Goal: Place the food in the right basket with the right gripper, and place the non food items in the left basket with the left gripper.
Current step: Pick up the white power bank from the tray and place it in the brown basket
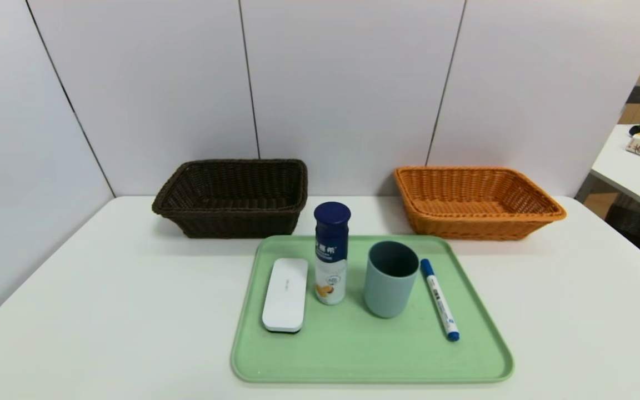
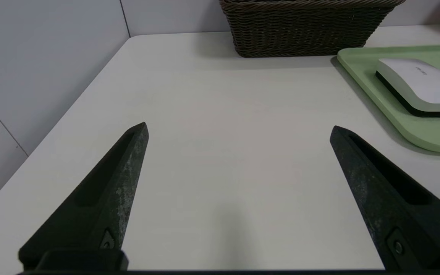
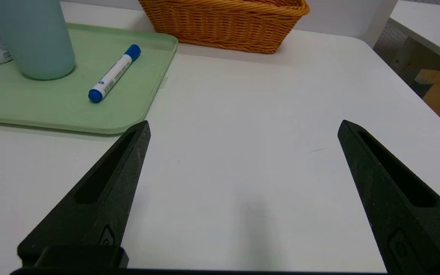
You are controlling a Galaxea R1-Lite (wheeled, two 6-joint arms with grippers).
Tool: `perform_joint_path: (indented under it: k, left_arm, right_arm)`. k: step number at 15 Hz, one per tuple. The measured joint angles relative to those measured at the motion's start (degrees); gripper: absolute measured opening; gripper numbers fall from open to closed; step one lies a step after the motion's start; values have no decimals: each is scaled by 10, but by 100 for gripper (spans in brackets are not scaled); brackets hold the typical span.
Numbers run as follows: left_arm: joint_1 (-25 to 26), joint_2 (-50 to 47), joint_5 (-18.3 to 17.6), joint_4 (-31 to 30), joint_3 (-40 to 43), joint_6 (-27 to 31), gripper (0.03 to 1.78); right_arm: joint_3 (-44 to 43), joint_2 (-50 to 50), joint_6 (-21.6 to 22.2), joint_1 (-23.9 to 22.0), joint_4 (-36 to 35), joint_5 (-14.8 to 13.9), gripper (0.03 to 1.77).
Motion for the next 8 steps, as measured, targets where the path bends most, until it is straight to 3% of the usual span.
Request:
perform_joint_path:
  k: [6,8]
  left_arm:
    - [0,0,-11,9,0,24,169]
    - [0,0,-15,44,-10,27,169]
  right_arm:
    - [-15,0,3,0,10,-4,169]
    - [-50,4,4,0,39,-4,169]
